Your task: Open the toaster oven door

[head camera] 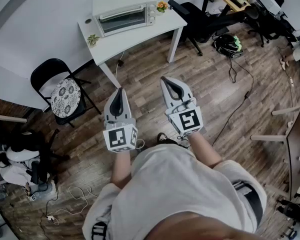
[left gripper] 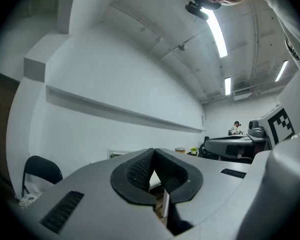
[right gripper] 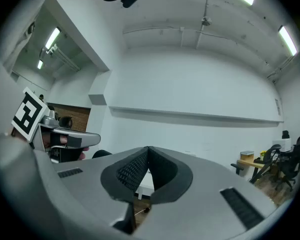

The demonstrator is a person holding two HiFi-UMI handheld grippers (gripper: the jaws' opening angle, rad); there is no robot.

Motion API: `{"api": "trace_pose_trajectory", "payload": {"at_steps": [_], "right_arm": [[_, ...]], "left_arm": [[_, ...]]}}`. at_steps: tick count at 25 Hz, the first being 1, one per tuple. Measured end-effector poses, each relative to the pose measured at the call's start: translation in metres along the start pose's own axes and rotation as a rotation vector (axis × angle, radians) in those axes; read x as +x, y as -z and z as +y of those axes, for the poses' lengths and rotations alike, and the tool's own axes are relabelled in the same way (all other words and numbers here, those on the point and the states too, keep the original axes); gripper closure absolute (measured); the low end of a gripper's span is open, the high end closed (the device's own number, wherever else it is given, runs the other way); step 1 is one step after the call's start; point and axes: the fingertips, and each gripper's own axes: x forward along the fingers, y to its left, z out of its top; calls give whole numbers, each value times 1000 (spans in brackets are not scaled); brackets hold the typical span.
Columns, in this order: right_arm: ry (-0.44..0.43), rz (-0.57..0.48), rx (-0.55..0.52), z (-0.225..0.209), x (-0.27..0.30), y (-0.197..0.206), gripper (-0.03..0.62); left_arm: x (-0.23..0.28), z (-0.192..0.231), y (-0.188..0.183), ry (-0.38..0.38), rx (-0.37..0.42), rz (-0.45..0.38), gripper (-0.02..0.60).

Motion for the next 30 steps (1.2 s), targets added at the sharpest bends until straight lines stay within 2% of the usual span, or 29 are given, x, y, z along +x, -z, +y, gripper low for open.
{"api": "trace_pose_trajectory", "payload": {"at_steps": [4, 10, 14, 17, 24, 30], "right_arm": [[4, 15, 33, -14, -8, 5, 595], [-50, 39, 91, -24, -18, 17, 595], [-74, -1, 75, -32, -22, 18, 594], [-94, 24, 89, -39, -23, 28, 573], [-131, 46, 105, -41, -19, 38, 557], [-164, 5, 81, -42, -4, 42, 545]], "left_arm": [[3, -14, 3, -4, -9, 9, 563], [8, -37, 10, -14, -16, 27, 564], [10, -50, 13, -30, -4, 26, 563], [11, -57, 16, -50, 1, 29, 561], [14, -58, 28, -72, 19, 91, 558], [33, -52, 33, -73, 22, 87, 526]]}}
